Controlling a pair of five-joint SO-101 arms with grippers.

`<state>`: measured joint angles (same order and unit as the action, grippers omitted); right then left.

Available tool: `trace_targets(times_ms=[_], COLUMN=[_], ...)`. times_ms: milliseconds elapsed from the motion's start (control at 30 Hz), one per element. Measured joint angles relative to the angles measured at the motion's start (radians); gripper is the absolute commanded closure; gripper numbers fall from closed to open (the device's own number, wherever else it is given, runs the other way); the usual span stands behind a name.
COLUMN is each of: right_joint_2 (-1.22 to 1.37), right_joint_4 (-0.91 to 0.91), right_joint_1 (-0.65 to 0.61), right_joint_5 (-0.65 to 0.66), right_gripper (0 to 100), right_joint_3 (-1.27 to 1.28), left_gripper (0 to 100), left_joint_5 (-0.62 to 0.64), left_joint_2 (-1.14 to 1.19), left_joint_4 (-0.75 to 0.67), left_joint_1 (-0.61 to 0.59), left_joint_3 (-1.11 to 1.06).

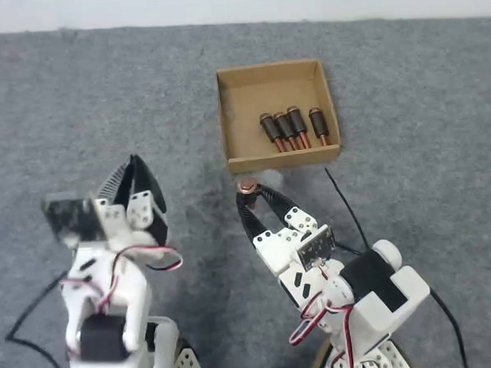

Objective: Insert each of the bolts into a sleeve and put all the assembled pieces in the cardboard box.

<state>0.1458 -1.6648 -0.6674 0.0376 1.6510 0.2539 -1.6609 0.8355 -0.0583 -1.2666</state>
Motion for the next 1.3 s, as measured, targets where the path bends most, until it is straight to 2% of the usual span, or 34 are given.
trace_targets(times_ms=[100,333,667,767,933,1300], right_joint_2=[0.0,0.0,0.0,0.0,0.0,0.0], right_joint_4=[0.0,0.0,0.0,0.0,-0.003,0.029], right_joint_1=[0.0,0.0,0.0,0.003,0.087,0.292], right_joint_5=[0.0,0.0,0.0,0.0,0.0,0.0], right_gripper=[99.1,99.1,99.1,99.1,99.1,99.1], right_joint_3=[0.0,0.0,0.0,0.0,-0.014,-0.285], left_gripper=[99,99,99,99,99,99], left_joint_5=[-0.034,-0.068,-0.071,-0.071,-0.074,-0.074], left_joint_2=[-0.143,-0.138,-0.144,-0.144,-0.144,-0.144], left_joint_4=[0.0,0.0,0.0,0.035,0.155,0.204], left_joint_1=[-0.011,-0.077,-0.144,-0.15,-0.158,-0.161], left_joint_3=[-0.018,-0.091,-0.404,-0.428,-0.43,-0.428])
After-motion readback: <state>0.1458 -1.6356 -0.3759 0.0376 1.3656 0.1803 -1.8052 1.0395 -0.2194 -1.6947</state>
